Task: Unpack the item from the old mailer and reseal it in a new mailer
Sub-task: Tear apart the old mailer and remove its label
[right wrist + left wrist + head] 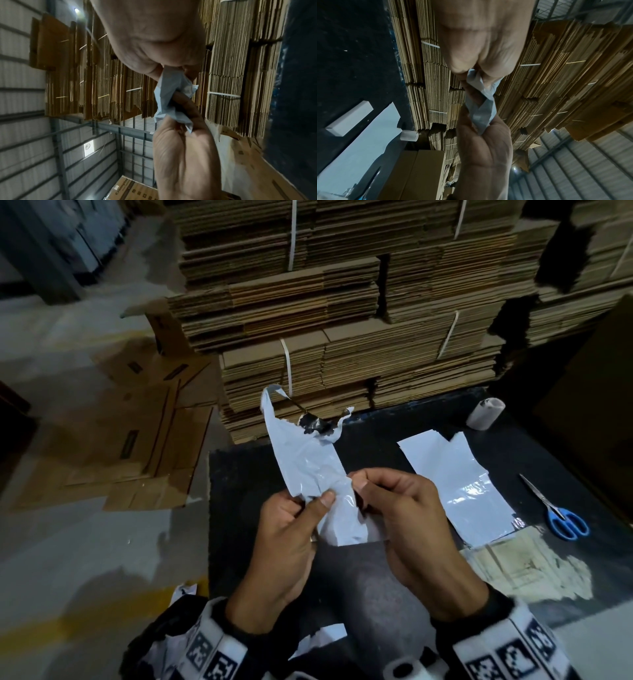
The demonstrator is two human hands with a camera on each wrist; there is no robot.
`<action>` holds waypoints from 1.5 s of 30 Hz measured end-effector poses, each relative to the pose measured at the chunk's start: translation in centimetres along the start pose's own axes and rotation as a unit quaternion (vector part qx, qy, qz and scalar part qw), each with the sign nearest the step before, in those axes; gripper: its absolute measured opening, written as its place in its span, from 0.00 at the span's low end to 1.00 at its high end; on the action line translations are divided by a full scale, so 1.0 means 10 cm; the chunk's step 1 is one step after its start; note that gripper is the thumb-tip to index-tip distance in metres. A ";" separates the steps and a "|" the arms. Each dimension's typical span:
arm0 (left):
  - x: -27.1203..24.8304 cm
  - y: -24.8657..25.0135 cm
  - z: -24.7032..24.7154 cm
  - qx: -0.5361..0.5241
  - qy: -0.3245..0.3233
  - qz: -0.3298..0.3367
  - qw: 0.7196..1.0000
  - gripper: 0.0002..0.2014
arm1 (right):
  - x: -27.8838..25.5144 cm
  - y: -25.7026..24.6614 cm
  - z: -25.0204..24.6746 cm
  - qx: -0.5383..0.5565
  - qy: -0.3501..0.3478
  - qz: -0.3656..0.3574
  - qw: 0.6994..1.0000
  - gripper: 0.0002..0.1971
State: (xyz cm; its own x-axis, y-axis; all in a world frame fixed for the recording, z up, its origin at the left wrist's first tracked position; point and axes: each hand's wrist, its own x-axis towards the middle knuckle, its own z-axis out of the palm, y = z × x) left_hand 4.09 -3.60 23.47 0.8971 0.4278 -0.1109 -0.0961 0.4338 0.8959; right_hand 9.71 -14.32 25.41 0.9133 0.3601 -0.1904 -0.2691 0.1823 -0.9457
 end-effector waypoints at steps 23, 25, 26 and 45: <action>0.00 0.00 -0.11 0.128 0.000 0.031 0.991 0.05 | 0.07 0.10 -0.04 -0.404 0.047 -0.288 0.867 0.02; 0.01 0.03 -0.09 0.109 0.004 0.021 0.994 0.04 | 0.07 0.12 -0.03 -0.419 0.050 -0.305 0.854 0.02; 0.02 0.03 -0.08 0.108 0.010 0.021 0.994 0.05 | 0.08 0.14 -0.02 -0.424 0.049 -0.309 0.850 0.02; 0.11 -0.08 -0.03 0.094 0.057 -0.009 0.994 0.15 | 0.21 0.18 -0.03 -0.089 0.051 -0.005 0.995 0.09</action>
State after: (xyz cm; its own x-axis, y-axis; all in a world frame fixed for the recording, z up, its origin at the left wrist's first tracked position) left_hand 5.05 -3.22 22.54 0.8423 0.5129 -0.1658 0.0109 0.2913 0.9566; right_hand 11.24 -13.53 23.21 0.9443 0.2624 -0.1986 -0.2104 0.0175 -0.9774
